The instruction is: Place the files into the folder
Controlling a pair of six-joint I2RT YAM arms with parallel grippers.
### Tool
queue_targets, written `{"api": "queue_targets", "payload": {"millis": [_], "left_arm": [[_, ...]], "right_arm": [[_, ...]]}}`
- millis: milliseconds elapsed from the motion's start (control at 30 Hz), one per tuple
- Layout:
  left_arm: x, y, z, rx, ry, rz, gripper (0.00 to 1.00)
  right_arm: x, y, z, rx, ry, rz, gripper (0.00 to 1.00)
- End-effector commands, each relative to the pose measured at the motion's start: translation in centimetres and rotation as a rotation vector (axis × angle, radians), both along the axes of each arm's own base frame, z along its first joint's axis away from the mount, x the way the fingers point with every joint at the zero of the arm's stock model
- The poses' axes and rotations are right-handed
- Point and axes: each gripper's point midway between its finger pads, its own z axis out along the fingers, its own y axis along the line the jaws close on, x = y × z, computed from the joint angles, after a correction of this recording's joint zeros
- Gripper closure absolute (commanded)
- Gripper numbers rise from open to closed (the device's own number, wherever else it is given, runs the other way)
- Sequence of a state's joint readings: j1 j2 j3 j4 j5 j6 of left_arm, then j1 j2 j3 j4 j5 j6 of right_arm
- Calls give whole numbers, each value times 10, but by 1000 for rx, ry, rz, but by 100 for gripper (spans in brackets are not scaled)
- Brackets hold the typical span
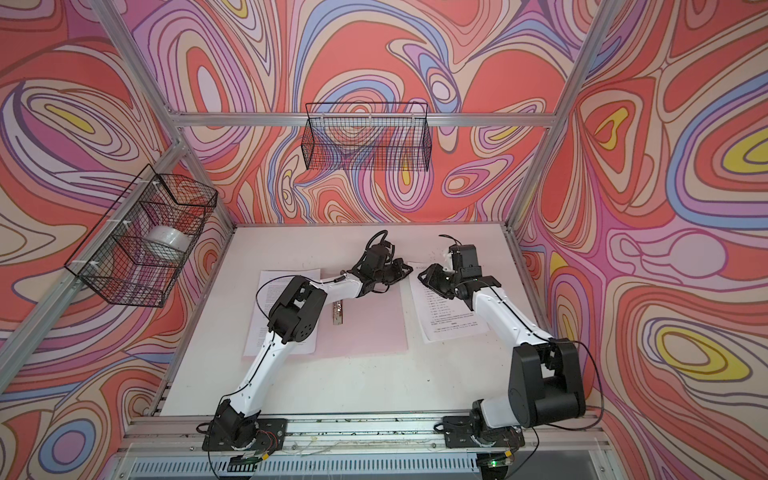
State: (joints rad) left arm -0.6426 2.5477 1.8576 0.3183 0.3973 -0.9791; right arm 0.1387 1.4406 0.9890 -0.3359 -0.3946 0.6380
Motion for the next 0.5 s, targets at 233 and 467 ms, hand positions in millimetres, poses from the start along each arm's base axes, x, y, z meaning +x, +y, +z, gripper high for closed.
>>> {"api": "queue_targets", "payload": {"millis": [233,467], "left_arm": [[-19,-3,115,-57,-121,-92,100],[-56,22,184,-26,-191,-146,100]], "right_arm": [[3,1,52,29,-113,4,55],[-6,3,91,48,-181,25,56]]}}
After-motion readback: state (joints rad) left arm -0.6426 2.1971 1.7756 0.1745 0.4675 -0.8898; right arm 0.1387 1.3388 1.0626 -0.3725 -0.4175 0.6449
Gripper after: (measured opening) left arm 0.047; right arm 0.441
